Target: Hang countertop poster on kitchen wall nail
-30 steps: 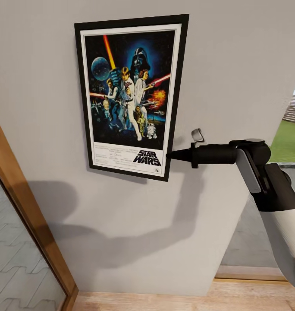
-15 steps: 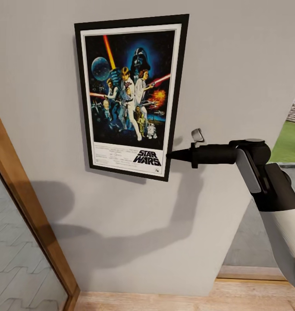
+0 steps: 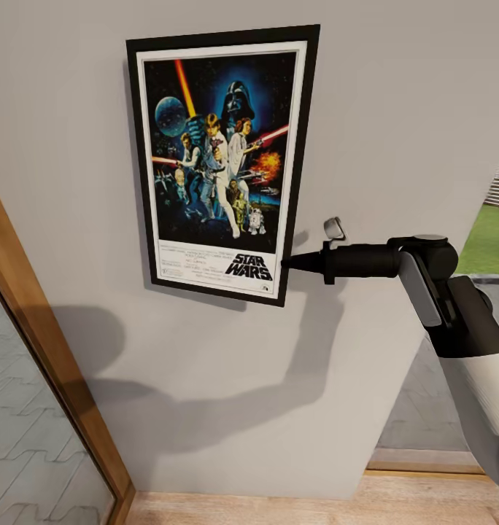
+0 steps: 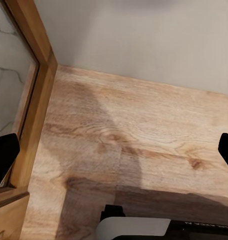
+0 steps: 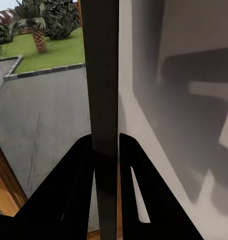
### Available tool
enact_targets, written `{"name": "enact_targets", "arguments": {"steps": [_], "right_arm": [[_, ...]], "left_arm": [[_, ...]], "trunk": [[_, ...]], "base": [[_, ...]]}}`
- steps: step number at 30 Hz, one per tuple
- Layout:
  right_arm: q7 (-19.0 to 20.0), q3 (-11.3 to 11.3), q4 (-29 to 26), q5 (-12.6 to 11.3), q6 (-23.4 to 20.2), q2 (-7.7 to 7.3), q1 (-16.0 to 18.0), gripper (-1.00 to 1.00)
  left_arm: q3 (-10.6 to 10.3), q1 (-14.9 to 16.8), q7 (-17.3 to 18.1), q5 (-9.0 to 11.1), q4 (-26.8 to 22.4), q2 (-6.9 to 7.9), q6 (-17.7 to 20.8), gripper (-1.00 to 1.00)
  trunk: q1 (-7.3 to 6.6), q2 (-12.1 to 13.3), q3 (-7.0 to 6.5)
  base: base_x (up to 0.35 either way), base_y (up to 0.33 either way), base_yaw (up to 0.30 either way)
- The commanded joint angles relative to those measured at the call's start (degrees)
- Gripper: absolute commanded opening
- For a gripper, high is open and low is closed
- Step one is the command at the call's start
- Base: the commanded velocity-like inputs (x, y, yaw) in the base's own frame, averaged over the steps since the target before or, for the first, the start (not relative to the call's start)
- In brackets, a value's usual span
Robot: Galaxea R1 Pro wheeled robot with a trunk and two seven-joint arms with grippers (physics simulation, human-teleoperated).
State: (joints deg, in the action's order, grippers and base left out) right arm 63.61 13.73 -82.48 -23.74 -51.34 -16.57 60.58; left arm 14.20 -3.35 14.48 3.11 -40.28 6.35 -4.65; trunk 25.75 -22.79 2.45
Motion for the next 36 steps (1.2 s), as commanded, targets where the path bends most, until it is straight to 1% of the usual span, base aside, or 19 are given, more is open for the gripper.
{"name": "enact_targets", "arguments": {"steps": [1, 10, 14, 22, 26, 27, 36], "right_arm": [[-0.02, 0.07, 0.0, -0.24, -0.26, -0.04, 0.07, -1.0], [-0.01, 0.07, -0.01, -0.24, -0.26, -0.04, 0.07, -1.0], [-0.05, 0.07, -0.04, -0.25, -0.26, -0.04, -0.01, -1.0], [-0.07, 0.07, 0.01, -0.25, -0.25, -0.04, -0.02, -1.0], [-0.08, 0.07, 0.0, -0.25, -0.25, -0.04, -0.03, -1.0], [-0.11, 0.04, 0.0, -0.25, -0.22, -0.04, -0.03, 1.0], [-0.24, -0.11, -0.08, -0.24, -0.24, -0.04, -0.02, 1.0]], "left_arm": [[0.13, 0.01, 0.37, 0.32, -0.04, -0.01, 0.02, 1.0], [0.13, 0.01, 0.37, 0.32, -0.05, -0.02, 0.03, 1.0], [0.06, 0.01, 0.31, 0.32, 0.08, 0.47, 0.07, 1.0], [0.04, 0.01, 0.28, 0.32, 0.14, 0.59, 0.08, 1.0], [0.04, 0.01, 0.29, 0.32, 0.18, 0.59, 0.08, 1.0], [0.04, 0.01, 0.29, 0.32, 0.19, 0.59, 0.08, 1.0], [0.04, 0.01, 0.29, 0.32, 0.18, 0.6, 0.08, 1.0]], "trunk": [[0.04, -0.12, 0.12], [0.04, -0.12, 0.12], [0.04, -0.12, 0.12], [0.04, -0.12, 0.12], [0.04, -0.12, 0.12], [0.04, -0.12, 0.12], [0.04, -0.12, 0.12]], "base": [[0.0, 0.0, 0.0], [0.0, 0.0, 0.0], [0.023, 0.0, 0.0], [0.237, 0.0, 0.0], [0.136, 0.0, 0.0], [0.05, 0.0, 0.0], [0.014, 0.0, 0.0]]}}
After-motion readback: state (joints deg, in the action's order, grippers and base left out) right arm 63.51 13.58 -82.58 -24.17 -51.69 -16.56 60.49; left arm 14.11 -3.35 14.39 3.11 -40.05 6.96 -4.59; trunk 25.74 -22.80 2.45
